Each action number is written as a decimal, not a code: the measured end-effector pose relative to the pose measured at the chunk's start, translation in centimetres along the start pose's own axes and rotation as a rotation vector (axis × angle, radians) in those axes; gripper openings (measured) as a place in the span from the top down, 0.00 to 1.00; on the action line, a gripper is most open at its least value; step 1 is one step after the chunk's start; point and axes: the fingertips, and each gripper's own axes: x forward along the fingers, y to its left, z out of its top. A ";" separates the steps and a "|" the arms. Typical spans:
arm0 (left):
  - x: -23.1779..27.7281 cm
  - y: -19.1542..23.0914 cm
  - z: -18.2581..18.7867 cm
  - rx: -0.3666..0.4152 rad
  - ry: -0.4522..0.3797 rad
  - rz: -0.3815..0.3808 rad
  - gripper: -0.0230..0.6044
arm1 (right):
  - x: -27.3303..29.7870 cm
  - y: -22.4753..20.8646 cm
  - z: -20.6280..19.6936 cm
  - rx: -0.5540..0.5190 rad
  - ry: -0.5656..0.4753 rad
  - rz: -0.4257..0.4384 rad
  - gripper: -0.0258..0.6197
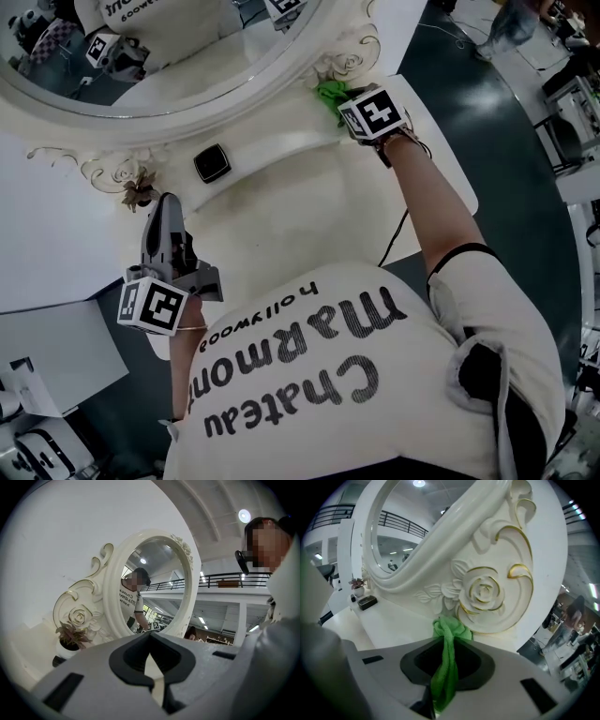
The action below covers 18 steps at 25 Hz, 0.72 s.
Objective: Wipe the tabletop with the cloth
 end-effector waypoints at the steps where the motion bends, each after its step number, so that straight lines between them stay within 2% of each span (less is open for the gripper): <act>1: 0.1 0.1 -0.1 -0.001 0.001 -0.001 0.95 | -0.1 -0.6 -0.2 0.014 0.000 -0.008 0.84; 11: 0.7 0.0 -1.1 -0.012 0.015 -0.012 0.95 | -1.1 -4.4 -1.9 0.099 0.015 -0.058 0.83; 18: 0.7 -0.3 -1.3 -0.015 0.024 -0.014 0.95 | -2.0 -8.1 -3.5 0.191 0.003 -0.133 0.83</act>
